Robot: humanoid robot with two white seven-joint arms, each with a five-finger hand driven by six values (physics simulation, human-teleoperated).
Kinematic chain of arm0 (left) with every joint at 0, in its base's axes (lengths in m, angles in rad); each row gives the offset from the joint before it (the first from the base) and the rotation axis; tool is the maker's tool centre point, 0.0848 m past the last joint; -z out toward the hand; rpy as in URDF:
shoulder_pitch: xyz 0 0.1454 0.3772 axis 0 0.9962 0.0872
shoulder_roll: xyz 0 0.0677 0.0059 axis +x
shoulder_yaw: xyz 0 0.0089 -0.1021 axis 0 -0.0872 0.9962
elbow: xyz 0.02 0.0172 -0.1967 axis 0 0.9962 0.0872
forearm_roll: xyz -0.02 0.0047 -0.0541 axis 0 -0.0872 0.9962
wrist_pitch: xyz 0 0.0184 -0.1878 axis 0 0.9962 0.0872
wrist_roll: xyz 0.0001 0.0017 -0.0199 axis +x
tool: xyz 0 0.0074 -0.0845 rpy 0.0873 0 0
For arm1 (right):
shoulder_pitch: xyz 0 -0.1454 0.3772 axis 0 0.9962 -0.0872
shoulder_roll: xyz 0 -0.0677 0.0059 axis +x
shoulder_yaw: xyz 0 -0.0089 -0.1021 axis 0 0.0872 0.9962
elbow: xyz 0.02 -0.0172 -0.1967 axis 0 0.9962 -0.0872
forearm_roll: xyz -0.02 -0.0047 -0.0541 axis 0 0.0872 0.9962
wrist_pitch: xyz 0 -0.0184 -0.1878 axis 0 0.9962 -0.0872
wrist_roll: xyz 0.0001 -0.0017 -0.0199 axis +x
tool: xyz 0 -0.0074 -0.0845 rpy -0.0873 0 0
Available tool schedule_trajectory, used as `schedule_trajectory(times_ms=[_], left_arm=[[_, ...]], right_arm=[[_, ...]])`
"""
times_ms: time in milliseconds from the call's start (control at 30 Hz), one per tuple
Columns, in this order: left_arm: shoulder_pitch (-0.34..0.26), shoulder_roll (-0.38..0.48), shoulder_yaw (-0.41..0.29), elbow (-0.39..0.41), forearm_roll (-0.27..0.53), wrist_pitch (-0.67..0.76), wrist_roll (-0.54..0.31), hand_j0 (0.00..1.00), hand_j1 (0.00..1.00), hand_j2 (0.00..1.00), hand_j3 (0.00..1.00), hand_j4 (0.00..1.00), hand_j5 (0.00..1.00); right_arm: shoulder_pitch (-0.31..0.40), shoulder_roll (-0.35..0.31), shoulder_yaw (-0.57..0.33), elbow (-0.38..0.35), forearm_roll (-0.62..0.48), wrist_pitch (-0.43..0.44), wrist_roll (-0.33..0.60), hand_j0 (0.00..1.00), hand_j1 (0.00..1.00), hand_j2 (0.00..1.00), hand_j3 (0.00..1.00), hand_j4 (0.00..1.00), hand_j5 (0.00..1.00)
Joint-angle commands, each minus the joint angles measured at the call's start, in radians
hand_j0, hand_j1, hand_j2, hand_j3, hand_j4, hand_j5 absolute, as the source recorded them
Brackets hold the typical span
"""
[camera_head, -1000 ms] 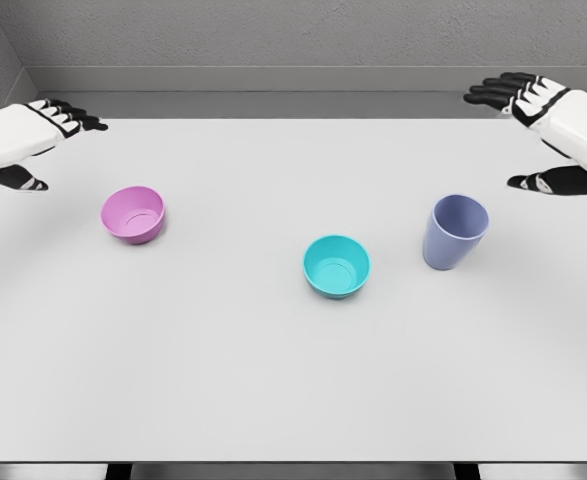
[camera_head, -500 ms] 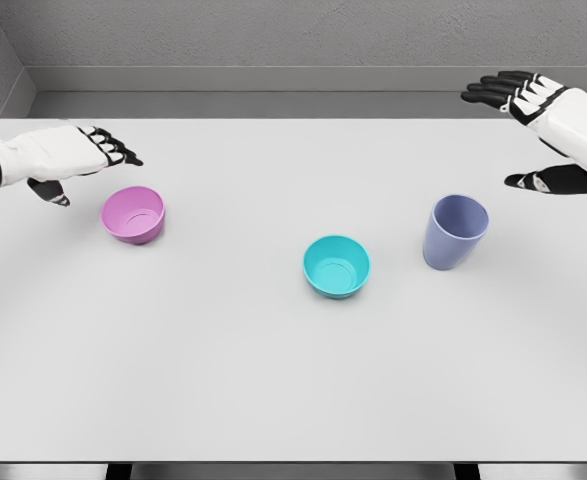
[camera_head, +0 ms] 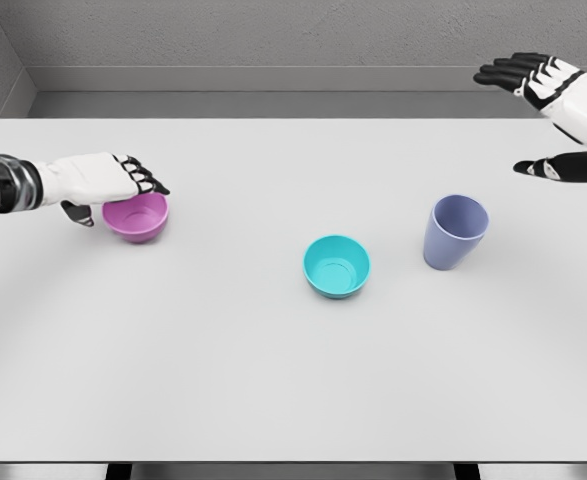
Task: Stacking bowl and cup with both arms
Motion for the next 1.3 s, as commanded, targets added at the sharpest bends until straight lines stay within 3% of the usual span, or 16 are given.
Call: schedule_trajectory(times_ms=[0,233,333,1267], left_arm=[[-0.002,-0.008,-0.002,0.000,0.003,0.002,0.005,1.00,1.00,1.00,1.00,1.00,1.00],[-0.003,-0.005,0.006,-0.003,0.016,0.002,0.009,1.00,1.00,1.00,1.00,1.00,1.00],[-0.002,-0.005,-0.003,-0.009,0.014,0.002,0.008,1.00,1.00,1.00,1.00,1.00,1.00],[0.006,-0.008,-0.034,-0.045,0.005,0.002,0.002,1.00,1.00,1.00,1.00,1.00,1.00]], right_arm=[[0.000,0.000,-0.004,-0.002,-0.006,0.000,-0.001,1.00,1.00,1.00,1.00,1.00,1.00],[0.003,0.013,0.009,-0.025,-0.009,-0.005,-0.001,1.00,1.00,1.00,1.00,1.00,1.00],[0.005,0.020,0.058,-0.025,-0.009,-0.003,-0.001,1.00,1.00,1.00,1.00,1.00,1.00],[0.002,0.020,0.056,-0.025,-0.009,-0.003,-0.001,1.00,1.00,1.00,1.00,1.00,1.00]])
